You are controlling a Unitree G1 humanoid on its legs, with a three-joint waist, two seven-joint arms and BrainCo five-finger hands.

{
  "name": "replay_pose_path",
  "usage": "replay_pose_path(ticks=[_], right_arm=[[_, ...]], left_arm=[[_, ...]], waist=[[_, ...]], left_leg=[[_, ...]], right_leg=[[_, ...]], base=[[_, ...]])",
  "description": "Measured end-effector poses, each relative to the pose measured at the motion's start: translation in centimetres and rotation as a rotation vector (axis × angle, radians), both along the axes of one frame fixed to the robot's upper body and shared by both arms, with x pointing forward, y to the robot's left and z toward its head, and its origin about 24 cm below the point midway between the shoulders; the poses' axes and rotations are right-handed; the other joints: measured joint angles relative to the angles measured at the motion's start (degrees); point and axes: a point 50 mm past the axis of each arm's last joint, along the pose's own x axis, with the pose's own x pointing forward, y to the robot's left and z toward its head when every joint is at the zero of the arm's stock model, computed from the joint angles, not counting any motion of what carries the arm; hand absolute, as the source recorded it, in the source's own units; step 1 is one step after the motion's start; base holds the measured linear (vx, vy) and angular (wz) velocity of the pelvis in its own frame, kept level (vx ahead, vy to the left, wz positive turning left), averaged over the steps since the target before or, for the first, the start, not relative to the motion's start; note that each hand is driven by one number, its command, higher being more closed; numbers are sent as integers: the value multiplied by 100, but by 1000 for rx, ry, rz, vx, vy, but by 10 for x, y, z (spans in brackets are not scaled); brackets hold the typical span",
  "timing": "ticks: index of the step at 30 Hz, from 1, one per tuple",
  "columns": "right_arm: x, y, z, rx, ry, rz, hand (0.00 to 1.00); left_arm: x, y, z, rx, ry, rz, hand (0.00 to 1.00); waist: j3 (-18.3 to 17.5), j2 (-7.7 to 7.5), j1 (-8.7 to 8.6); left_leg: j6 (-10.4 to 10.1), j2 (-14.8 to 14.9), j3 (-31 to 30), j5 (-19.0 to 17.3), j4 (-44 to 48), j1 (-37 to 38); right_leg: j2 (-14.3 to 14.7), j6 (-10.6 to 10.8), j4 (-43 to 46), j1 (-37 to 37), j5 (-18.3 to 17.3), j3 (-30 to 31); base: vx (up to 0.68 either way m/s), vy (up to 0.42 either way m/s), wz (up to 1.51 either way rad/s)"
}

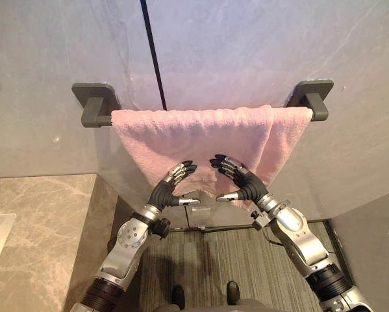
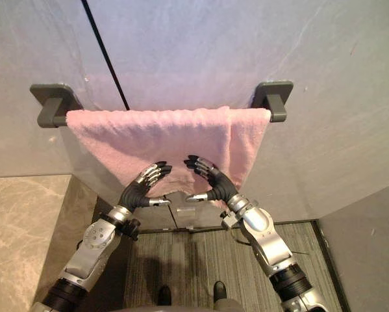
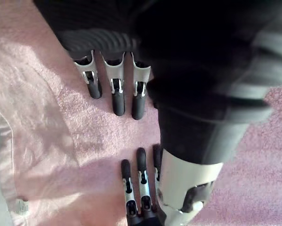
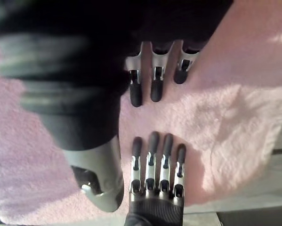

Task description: Organize washtable

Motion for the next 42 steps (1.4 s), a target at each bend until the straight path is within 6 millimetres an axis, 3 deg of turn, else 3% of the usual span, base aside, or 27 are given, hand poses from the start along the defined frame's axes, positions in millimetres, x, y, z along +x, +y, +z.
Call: replay_pose_path(ticks=[9, 18, 25, 34, 42], right_arm=[[14, -17, 12, 17, -52, -126, 0], [19, -56, 25, 73, -99, -311, 0], [10, -93, 21, 101, -93, -481, 0], [0, -110, 12, 142, -74, -578, 0], [-15, -130, 2, 160, -49, -679, 0]], left_arm=[[8, 20, 4, -15, -23, 138, 0], [12, 51, 16, -54, -72, 298, 0], [3, 80, 16, -70, -85, 421, 0], [-9, 77, 16, -113, -100, 433, 0], [-29, 87, 18, -212, -119, 497, 0]], waist=[[4, -7, -7], [12, -18, 0], [28, -49, 14], [72, -136, 10], [72, -135, 0]], left_leg=[[-1, 3, 40, 1, 68, -104], [-10, 4, 62, 32, 89, -103], [-2, 6, 54, 58, 80, -1], [-16, 1, -17, 85, 20, 135], [-13, -10, -20, 139, -124, 262]], right_leg=[[17, -6, 0, -87, 60, 46], [22, 5, -8, -85, 122, 85], [18, 8, -30, 24, 154, 79], [15, 7, -92, 189, 162, -7], [11, 13, -109, 253, 158, -29]], base=[[-30, -2, -2], [-27, -1, -1], [-39, 0, 1], [-7, -2, 4], [0, 0, 0]])
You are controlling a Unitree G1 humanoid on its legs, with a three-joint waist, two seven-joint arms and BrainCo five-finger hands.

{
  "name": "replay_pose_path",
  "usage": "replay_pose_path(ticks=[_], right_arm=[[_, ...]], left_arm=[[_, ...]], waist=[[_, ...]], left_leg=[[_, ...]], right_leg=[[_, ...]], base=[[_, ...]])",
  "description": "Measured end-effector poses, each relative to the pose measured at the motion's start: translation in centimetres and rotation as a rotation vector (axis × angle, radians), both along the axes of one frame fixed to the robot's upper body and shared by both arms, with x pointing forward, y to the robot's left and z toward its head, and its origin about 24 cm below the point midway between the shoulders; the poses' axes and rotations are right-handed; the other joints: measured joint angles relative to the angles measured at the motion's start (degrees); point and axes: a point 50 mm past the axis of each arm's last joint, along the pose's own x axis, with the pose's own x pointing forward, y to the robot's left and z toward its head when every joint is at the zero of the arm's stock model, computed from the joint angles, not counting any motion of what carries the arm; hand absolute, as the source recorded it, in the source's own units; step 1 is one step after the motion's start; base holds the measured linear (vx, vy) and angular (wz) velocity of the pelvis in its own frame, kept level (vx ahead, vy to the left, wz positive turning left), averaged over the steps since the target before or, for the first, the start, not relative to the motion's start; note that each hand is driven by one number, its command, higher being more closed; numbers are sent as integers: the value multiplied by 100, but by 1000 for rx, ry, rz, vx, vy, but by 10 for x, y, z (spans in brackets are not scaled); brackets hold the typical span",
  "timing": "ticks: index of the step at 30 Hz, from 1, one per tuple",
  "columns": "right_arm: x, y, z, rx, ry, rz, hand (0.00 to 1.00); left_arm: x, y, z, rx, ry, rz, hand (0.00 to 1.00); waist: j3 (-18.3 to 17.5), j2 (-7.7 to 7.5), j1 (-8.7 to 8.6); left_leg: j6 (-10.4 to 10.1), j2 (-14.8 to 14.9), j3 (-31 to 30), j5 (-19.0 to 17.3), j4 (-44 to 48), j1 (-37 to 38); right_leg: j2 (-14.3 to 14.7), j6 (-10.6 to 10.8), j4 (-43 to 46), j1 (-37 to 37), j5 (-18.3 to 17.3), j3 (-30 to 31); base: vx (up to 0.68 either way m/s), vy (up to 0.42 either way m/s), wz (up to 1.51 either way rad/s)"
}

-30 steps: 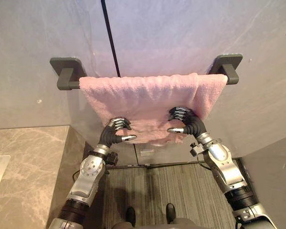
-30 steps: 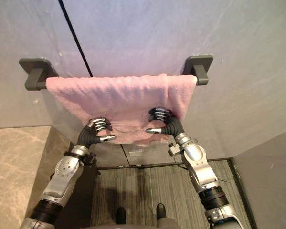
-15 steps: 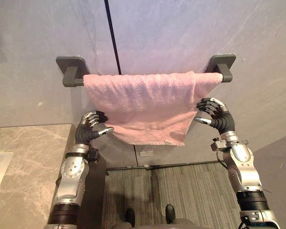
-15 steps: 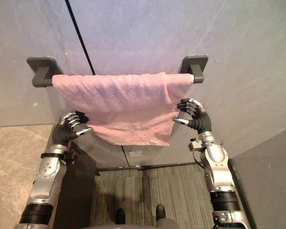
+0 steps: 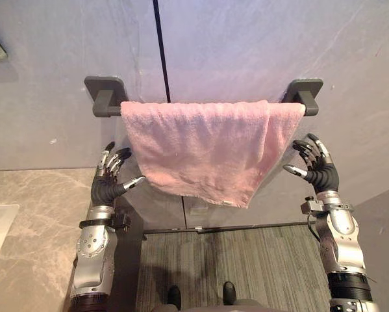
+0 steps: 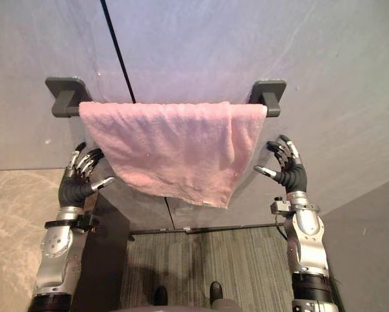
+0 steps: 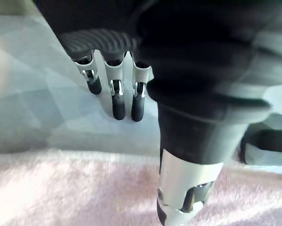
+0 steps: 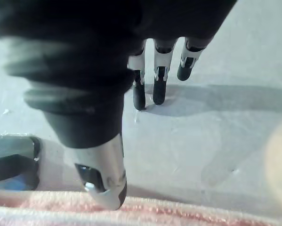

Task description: Organize washtable

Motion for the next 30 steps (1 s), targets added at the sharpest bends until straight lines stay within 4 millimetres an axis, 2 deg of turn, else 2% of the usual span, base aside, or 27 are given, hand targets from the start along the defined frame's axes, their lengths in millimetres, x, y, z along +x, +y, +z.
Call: replay_pose_path(ticks=[7, 10, 12, 18, 26, 30], right_arm=[[-19, -9, -20, -35, 85, -47, 0], [-31, -11, -36, -82, 169, -52, 0], [-39, -14, -58, -94, 272, -54, 0], [-74, -7, -116, -166, 564, 11, 0], [-128, -4, -166, -217, 861, 55, 0], [-144, -4, -183, -230, 968, 66, 0]], left_arm=[[-20, 0, -23, -27, 96, -2, 0], [-25, -4, -47, -37, 199, -39, 0], [-29, -8, -67, -22, 296, -71, 0], [-50, -11, -105, 51, 500, -112, 0], [-89, -8, -149, 112, 754, -113, 0], [-103, -5, -164, 130, 844, -84, 0]], waist=[[0, 2, -26], [-1, 4, -20], [-1, 4, -34], [-9, 39, -149], [-102, 173, -158], [-120, 192, -148]], left_leg=[[0, -1, -5, -1, -38, 106], [1, -7, -3, -2, -29, 107], [-1, -9, -8, -3, -6, 105], [-4, -4, -22, -6, 57, 122], [-6, 3, 10, -8, 107, 275], [-39, 16, 72, -31, 98, 328]], right_leg=[[-8, 33, 3, 86, -28, -3], [-10, 34, 3, 90, -27, -8], [-12, 34, 3, 105, -27, -25], [-16, 34, 8, 177, -27, -88], [-16, 46, 117, 241, -41, -31], [-6, 18, 145, 266, -75, -8]], base=[[-12, -2, 0], [0, 0, 0], [-21, -9, 3], [-33, -11, 5], [-60, -4, -4], [-73, -3, -3]])
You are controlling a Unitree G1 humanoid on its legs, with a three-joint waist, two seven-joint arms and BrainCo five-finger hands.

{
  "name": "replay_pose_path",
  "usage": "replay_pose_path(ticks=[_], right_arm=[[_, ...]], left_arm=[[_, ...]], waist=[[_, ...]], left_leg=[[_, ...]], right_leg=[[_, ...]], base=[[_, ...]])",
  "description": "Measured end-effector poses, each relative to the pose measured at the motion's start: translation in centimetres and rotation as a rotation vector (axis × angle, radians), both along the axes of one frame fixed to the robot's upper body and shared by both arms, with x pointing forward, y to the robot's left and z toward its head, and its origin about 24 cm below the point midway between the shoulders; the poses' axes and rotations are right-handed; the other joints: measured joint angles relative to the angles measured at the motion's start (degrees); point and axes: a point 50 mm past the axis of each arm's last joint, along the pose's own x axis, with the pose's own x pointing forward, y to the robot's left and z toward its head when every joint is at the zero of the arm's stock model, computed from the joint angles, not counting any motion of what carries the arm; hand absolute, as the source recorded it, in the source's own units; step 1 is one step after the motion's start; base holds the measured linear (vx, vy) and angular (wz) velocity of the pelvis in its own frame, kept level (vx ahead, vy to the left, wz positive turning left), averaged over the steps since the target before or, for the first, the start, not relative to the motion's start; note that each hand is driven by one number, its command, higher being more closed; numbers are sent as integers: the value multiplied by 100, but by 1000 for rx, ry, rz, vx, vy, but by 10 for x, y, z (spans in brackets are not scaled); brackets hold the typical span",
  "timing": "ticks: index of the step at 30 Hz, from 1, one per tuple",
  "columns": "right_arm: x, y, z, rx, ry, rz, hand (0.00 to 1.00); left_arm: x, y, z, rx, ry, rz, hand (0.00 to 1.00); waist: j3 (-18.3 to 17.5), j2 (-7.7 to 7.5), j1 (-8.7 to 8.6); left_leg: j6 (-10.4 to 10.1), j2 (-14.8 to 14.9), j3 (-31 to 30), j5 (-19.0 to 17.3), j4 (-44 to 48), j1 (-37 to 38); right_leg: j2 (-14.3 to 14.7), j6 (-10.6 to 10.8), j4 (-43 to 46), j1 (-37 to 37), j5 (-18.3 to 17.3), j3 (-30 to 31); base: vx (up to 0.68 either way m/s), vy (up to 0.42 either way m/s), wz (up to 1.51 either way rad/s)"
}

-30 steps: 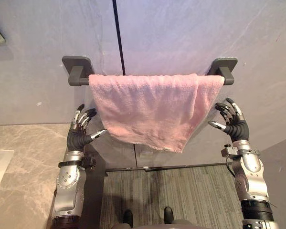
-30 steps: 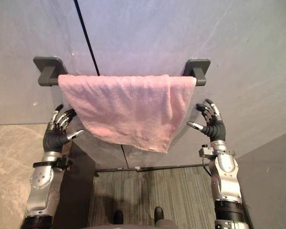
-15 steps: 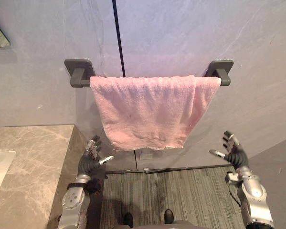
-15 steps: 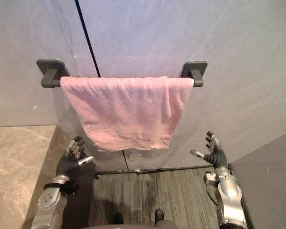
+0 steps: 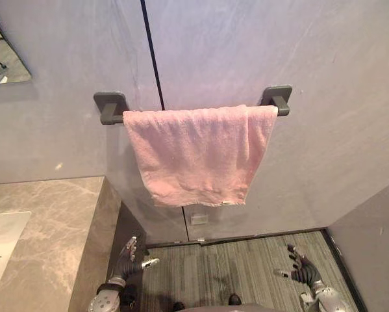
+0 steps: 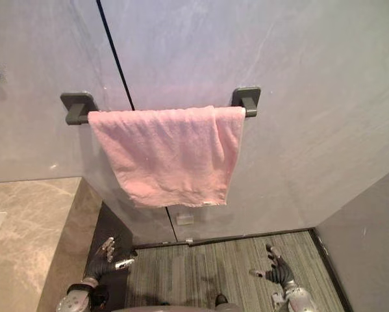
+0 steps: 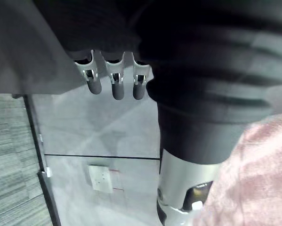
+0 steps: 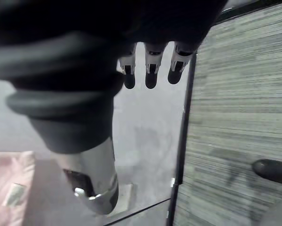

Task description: Organize washtable

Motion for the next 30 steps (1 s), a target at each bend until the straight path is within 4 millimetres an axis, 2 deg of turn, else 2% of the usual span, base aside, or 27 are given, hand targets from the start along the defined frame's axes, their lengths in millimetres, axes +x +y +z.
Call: replay_pose_path(ticks=[5, 12, 15, 18, 22, 24, 25, 28, 29, 30], right_arm=[[-19, 2, -18, -12, 118, -18, 0], [-36, 5, -31, 0, 202, -67, 0], [-45, 8, -37, 13, 243, -83, 0], [-44, 12, -38, 24, 250, -88, 0], [-36, 16, -38, 28, 231, -91, 0], [-23, 23, -37, 33, 205, -65, 0], [-16, 28, -35, 40, 183, -42, 0], [-7, 35, -31, 46, 146, -16, 0], [0, 40, -28, 50, 121, 6, 0], [0, 42, -29, 54, 121, 14, 0]], left_arm=[[-21, -4, -21, 14, 131, 35, 0], [-35, -6, -33, 11, 212, 66, 0], [-38, -7, -37, 4, 237, 76, 0], [-40, -6, -38, 5, 242, 83, 0], [-42, -7, -39, 0, 246, 122, 0], [-40, -8, -39, 0, 240, 124, 0], [-33, -7, -37, 6, 219, 127, 0], [-17, -8, -29, 13, 158, 121, 0], [-4, -11, -23, 8, 110, 114, 0], [8, -12, -17, 11, 67, 106, 0]], waist=[[-3, -7, 24], [-22, -19, 57], [-38, -40, 129], [-46, -63, 167], [-26, -93, 196], [27, -140, 249], [71, -183, 274], [124, -176, 340], [189, -126, 335], [193, -180, 326]], left_leg=[[19, 3, 93, -15, -74, 86], [-16, 8, 165, -80, -87, 102], [-2, 4, 172, -74, -81, 166], [21, -1, 216, -92, -81, 169], [38, -4, 324, -221, 51, 114], [40, 7, 442, -418, 412, -98], [34, 26, 484, -610, 845, -370], [40, 154, 456, -843, 1459, -862], [48, 223, 330, -911, 1726, -1105], [43, 226, 108, -917, 1950, -1317]], right_leg=[[3, 12, -5, -2, -8, 84], [19, 33, -9, 1, -31, 207], [15, 51, 63, 14, -43, 218], [16, 62, 82, 9, -77, 222], [7, 62, 509, -227, -326, 297], [19, 66, 915, -510, -492, 427], [7, 79, 1311, -768, -653, 495], [50, 149, 1738, -1092, -768, 546], [90, 124, 2391, -1320, -1048, 605], [15, 142, 3253, -1415, -1363, 667]], base=[[-49, 4, -9], [13, 4, -10], [88, 1, -3], [56, -1, -1], [21, -1, -10], [-5, -19, -29], [-36, -16, -12], [-59, -14, 5], [-42, -84, 67], [-17, -120, 84]])
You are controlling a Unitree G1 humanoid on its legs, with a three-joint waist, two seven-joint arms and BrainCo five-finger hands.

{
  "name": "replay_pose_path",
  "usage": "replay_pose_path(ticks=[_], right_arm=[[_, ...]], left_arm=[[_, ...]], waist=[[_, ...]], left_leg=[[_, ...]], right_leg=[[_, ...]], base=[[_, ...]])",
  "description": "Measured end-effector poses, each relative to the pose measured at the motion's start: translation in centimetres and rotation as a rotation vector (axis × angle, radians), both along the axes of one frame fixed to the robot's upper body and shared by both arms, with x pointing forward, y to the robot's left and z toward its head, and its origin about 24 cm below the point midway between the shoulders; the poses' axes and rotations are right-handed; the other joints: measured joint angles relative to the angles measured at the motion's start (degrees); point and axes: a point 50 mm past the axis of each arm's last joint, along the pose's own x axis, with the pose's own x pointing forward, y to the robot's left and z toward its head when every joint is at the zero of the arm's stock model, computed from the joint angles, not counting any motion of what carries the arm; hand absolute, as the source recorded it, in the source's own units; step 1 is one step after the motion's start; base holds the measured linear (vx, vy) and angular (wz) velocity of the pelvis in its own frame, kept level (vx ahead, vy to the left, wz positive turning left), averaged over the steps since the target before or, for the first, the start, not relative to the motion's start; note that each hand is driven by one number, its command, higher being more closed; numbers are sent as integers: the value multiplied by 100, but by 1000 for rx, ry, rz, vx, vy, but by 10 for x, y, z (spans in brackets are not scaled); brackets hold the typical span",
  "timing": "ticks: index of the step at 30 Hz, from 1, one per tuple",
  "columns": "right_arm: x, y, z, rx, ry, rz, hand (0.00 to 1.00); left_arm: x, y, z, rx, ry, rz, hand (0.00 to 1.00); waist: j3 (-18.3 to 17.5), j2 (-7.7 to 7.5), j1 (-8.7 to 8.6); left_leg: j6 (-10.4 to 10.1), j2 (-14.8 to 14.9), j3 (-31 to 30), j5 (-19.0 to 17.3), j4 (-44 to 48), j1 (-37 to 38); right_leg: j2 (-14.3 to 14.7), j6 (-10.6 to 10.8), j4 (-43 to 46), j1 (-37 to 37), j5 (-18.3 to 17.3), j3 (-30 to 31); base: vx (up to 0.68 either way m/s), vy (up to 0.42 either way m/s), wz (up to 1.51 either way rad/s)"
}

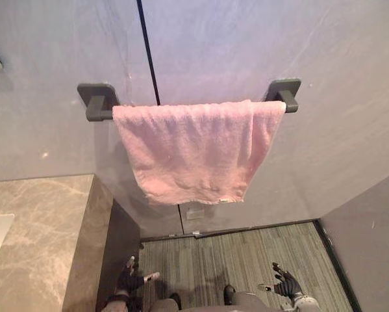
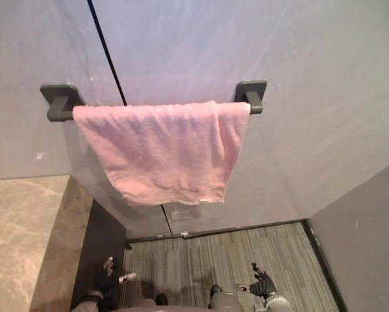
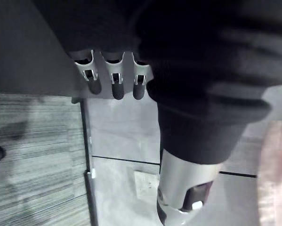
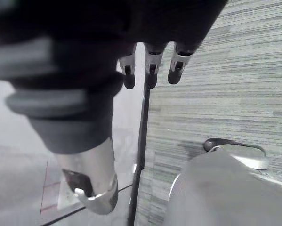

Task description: Organize washtable

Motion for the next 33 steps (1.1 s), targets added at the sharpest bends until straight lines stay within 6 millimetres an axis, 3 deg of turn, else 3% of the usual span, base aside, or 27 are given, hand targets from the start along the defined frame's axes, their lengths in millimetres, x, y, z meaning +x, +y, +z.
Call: replay_pose_path(ticks=[2, 4, 5, 6, 8, 9, 10, 11, 12, 16, 17, 19, 21, 22, 23, 26, 33], right_arm=[[0, 3, 3, 4, -16, 10, 0], [10, 4, 8, 2, -60, 17, 0], [19, 4, 11, -1, -82, 22, 0], [27, 2, 15, -13, -106, 21, 0], [39, 2, 20, -12, -145, 14, 0], [46, -3, 26, -33, -175, 18, 0], [48, -4, 27, -40, -178, 16, 0], [49, -6, 27, -48, -180, 9, 0], [49, -7, 26, -50, -176, 0, 0], [50, -14, 27, -44, -183, -69, 0], [47, -15, 26, -45, -178, -75, 0], [38, -19, 22, -46, -153, -98, 0], [31, -24, 18, -47, -120, -136, 0], [27, -29, 16, -48, -109, -170, 0], [25, -28, 13, -40, -95, -184, 0], [20, -20, 8, -15, -75, -191, 0], [24, -8, 7, 11, -77, -167, 0]], left_arm=[[9, -2, 7, 0, -45, 5, 0], [11, -3, 8, -10, -58, 16, 0], [11, -4, 8, -17, -61, 25, 0], [9, -8, 6, -37, -58, 48, 0], [7, -20, 3, -82, -56, 76, 0], [13, -34, 4, -133, -71, 71, 0], [13, -37, 4, -142, -75, 68, 0], [12, -39, 3, -154, -71, 74, 0], [13, -39, 4, -158, -73, 81, 0], [2, -35, 0, -149, -44, 91, 0], [3, -34, 1, -149, -44, 83, 0], [8, -36, 2, -156, -53, 61, 0], [14, -39, 4, -161, -65, 41, 0], [23, -42, 7, -163, -86, 22, 0], [31, -42, 10, -154, -101, -2, 0], [24, -35, 8, -123, -74, -16, 0], [-9, -18, -7, -106, 36, 36, 0]], waist=[[-34, -63, 25], [-62, -153, 143], [-39, -224, 181], [-6, -153, 247], [43, -68, 454], [178, 160, 404], [214, 221, 395], [249, 275, 379], [292, 204, 297], [358, 97, 305], [333, 136, 284], [274, 213, 129], [170, 367, -66], [80, 541, -194], [77, 533, -200], [48, 412, -158], [-16, 415, -134]], left_leg=[[-36, 3, -248, 21, 269, -253], [-148, 34, -365, 90, 529, -588], [-271, 94, -378, 175, 579, -684], [-440, 206, -437, 338, 420, -696], [-557, 361, -535, 680, 108, -739], [-683, 537, -828, 1146, -185, -876], [-724, 584, -826, 1380, -363, -869], [-819, 629, -812, 1953, -856, -793], [-817, 630, -786, 2016, -1018, -763], [-505, 325, -242, 833, 862, -874], [-393, 342, 48, 460, 1285, -748], [-343, 414, 399, 113, 1321, -317], [-375, 467, 806, 103, 106, 392], [-532, 437, 784, 377, -926, 753], [-503, 378, 667, 626, -1513, 909], [-443, 266, 573, 760, -1627, 1125], [-222, 122, 626, 889, -1755, 1078]], right_leg=[[-185, 106, 774, 83, -187, 136], [-292, 328, 679, 356, -366, 521], [-181, 322, 393, 520, -558, 656], [-68, 204, 28, 653, -707, 638], [67, 12, -503, 847, -971, 564], [334, -294, -559, 838, -1050, 122], [425, -373, -559, 839, -1005, -11], [526, -508, -626, 825, -910, -251], [515, -634, -721, 814, -827, -473], [316, -868, -785, 652, -579, -918], [244, -899, -885, 610, -429, -1151], [180, -907, -1113, 680, -275, -1521], [167, -845, -1397, 731, -79, -1949], [216, -782, -1629, 726, 52, -2220], [241, -750, -1860, 793, 225, -2387], [225, -645, -2368, 1257, 535, -2516], [174, -502, -2928, 1334, 1041, -2343]], base=[[19, -227, 89], [-78, -323, 59], [-138, -289, 35], [-241, -405, 30], [-293, -388, 50], [-297, -316, 96], [-371, -358, 129], [-257, -203, 93], [-297, -234, 109], [-256, -155, 64], [-217, -80, 69], [-129, -6, 102], [-52, 53, 125], [-125, 107, 107], [-144, 123, 94], [-111, 98, 33], [-127, 92, -8]])
